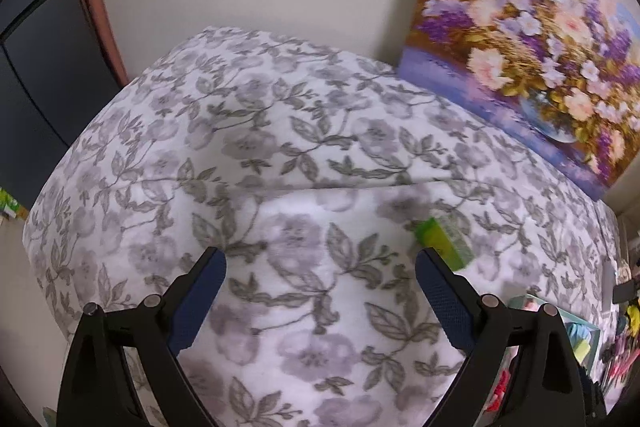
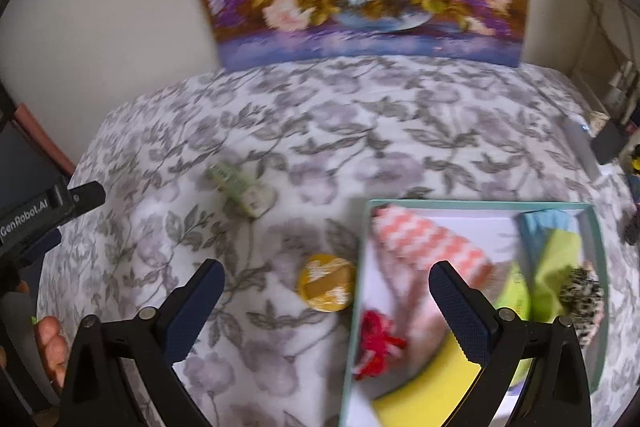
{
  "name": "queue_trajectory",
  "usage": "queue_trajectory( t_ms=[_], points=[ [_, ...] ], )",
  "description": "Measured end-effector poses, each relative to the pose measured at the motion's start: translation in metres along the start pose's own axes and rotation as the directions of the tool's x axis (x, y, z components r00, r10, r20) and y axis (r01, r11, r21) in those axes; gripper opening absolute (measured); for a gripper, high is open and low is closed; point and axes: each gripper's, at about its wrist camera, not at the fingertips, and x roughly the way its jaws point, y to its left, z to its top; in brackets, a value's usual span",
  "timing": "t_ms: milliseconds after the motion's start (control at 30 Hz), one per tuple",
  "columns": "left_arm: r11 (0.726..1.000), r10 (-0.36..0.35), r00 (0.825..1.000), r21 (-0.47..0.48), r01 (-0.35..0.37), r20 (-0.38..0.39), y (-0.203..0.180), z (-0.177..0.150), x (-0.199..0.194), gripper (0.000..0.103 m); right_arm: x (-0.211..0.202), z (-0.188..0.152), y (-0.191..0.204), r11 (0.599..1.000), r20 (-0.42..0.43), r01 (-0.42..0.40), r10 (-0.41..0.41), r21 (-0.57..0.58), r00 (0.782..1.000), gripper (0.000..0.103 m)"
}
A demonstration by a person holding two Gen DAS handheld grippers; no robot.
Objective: Organize soft objects
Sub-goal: 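Move the right tool to the gold round package while the left tool moves to the small green box, then grasp the gold round package with the right tool while the left tool grasps the small green box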
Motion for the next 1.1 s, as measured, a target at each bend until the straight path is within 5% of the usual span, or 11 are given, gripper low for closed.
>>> queue_trajectory(
  t_ms=[100, 567, 767, 1100],
  points=[
    [1.000, 0.008, 0.999, -0.008, -0.009, -0.037, 0.005, 0.001, 0.012, 0.096, 0.011, -0.002, 0.007, 1.000, -0.020, -0.012, 0.012, -0.007, 1.000, 0.102],
    [0.994, -0.003, 0.964, 0.104, 0.032, -0.267, -0.028, -0.026, 0.075, 0.096, 0.050, -0.010, 0.003, 0.998, -0.133, -0.036, 0.042, 0.049, 0.990, 0.065],
    [0.995, -0.017, 0.958, 0.090, 0.044, -0.285, -0.025, -0.028, 0.077, 0.096, 0.060, -0.012, 0.004, 0.999, -0.171, -0.020, 0.026, 0.034, 0.985, 0.051],
    [0.995, -0.029, 0.957, 0.084, 0.056, -0.290, -0.023, -0.025, 0.080, 0.096, 0.075, -0.013, 0.003, 0.999, -0.207, 0.033, -0.030, 0.007, 0.978, 0.045]
  ],
)
